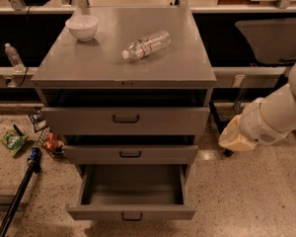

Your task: Close bottom drawer

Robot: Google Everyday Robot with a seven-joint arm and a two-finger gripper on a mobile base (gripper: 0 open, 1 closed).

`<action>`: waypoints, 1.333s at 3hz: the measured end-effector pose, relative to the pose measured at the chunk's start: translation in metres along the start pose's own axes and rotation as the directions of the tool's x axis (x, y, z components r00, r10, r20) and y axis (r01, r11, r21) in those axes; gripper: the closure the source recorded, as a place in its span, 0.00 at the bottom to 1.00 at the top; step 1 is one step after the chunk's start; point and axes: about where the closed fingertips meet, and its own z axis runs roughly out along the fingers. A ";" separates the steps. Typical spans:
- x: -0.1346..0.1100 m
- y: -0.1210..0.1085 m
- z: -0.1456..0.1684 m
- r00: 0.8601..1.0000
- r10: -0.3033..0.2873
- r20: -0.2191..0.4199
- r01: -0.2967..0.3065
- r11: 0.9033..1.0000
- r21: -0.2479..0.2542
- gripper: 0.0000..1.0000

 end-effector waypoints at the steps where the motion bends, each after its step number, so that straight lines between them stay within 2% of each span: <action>1: 0.011 0.001 0.077 1.000 -0.011 0.022 0.012 0.999 -0.039 1.00; 2: 0.015 -0.001 0.095 1.000 -0.007 0.030 0.008 0.999 -0.043 1.00; 3: 0.016 0.008 0.125 0.992 0.044 0.118 -0.037 0.997 -0.066 1.00; 4: 0.016 0.038 0.207 0.958 0.112 0.263 -0.083 0.989 -0.119 1.00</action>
Offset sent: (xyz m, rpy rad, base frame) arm 0.0170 0.0164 -0.0741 0.0237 0.0267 0.0295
